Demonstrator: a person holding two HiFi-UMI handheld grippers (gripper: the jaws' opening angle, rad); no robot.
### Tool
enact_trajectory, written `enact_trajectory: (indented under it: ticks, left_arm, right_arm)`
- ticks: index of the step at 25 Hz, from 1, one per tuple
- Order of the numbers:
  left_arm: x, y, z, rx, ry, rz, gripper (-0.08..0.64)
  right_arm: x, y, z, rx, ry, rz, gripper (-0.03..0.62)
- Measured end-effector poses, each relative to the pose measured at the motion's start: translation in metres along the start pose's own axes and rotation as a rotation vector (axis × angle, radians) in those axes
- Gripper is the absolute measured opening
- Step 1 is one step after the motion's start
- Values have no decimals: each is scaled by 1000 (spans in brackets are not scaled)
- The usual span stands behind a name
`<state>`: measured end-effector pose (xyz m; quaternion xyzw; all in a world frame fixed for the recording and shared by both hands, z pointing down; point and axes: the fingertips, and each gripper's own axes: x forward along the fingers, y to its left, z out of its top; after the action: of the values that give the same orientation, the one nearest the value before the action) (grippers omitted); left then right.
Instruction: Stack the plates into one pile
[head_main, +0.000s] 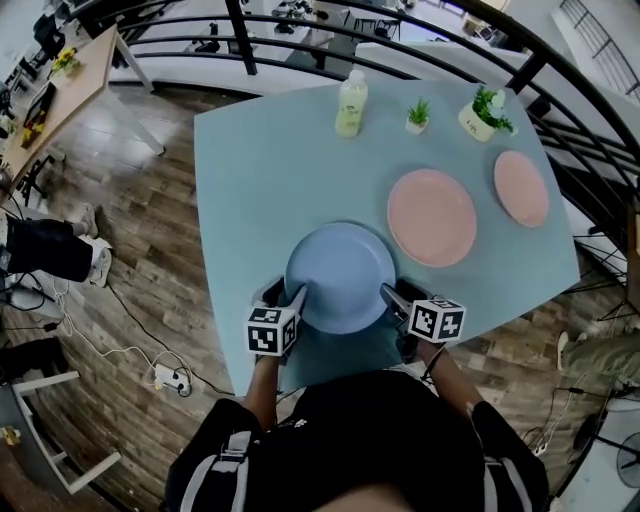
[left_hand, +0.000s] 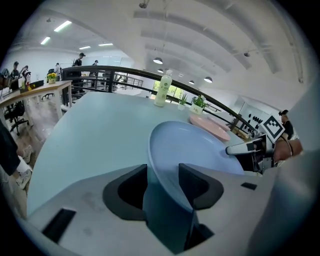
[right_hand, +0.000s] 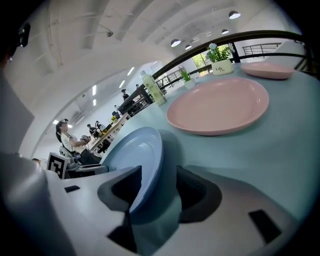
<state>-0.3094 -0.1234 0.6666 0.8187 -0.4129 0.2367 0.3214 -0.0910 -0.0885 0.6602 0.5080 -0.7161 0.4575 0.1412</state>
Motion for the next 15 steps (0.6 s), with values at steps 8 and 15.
enact_trajectory:
  ticks: [8,15]
  left_arm:
    - [1,-2,-1,9,12,-2,118]
    - [-3,-8,7,-69,-41,-23,104]
  right_arm:
    - [7,-1,-6,58,31,-13,75]
    - [-4,2,-7,117,0,-6,72]
